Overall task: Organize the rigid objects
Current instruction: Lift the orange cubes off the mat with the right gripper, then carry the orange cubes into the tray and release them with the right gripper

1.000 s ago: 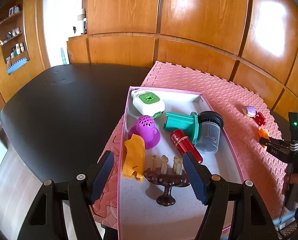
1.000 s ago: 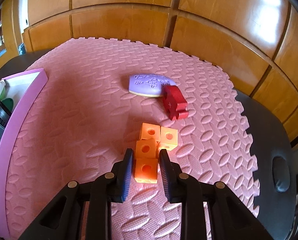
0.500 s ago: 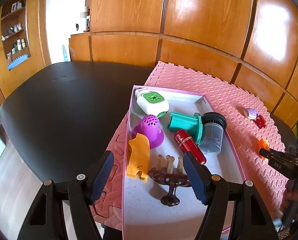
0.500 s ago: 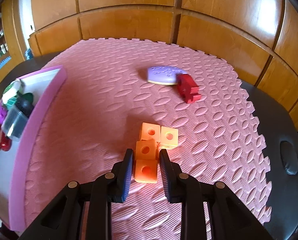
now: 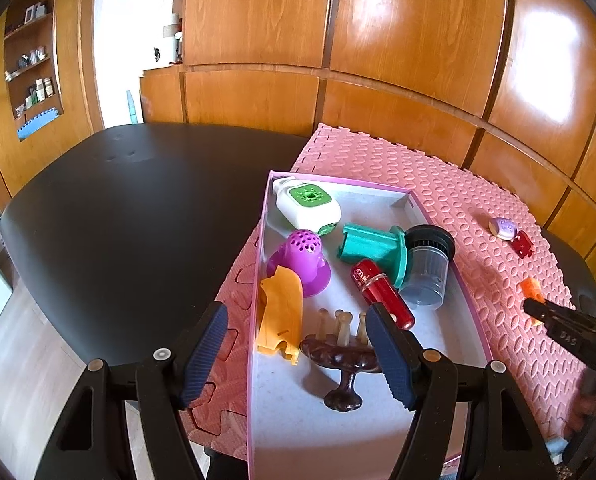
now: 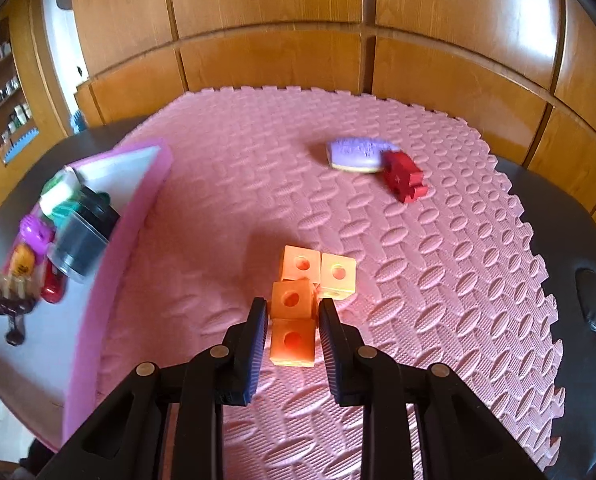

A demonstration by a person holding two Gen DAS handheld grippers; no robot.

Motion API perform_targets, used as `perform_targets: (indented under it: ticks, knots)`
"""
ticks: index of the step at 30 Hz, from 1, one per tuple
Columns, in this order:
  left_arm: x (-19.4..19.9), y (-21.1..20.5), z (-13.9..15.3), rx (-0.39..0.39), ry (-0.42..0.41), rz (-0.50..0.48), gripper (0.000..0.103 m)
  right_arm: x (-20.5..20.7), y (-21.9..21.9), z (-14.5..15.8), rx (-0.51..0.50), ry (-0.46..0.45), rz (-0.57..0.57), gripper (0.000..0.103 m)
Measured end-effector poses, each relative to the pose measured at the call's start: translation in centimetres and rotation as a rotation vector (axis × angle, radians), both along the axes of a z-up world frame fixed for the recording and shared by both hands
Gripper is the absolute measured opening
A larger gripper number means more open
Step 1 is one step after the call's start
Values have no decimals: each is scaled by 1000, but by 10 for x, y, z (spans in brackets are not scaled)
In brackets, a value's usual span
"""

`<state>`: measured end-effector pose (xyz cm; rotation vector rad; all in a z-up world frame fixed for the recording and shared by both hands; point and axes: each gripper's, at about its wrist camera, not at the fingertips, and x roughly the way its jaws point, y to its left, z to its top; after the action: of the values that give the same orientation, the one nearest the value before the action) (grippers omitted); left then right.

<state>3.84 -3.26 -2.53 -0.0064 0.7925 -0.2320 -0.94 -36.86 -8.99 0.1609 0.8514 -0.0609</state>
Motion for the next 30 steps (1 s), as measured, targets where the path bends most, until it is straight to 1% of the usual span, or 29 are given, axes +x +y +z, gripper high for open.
perform_targets:
  ticks: [9,14,18,24,27,30]
  knots:
    - [3,12,4,-3,-14,41,72,-7,27,27,54,-71,66,25]
    - [6,24,6,-5,-21,81,72,-12,52,43,70,-109,148,25]
    - [8,34,6,-6,-21,108,72,-13,81,52,76,-120,242,25]
    - [9,41,3,-6,-18,126,72,-17,123,50,73,-102,366,25]
    - [10,42,2,-7,-16,129,72,-18,140,46,87,-74,430,25]
    - [10,41,1,-7,-12,128,72,-17,154,35,49,-29,449,25]
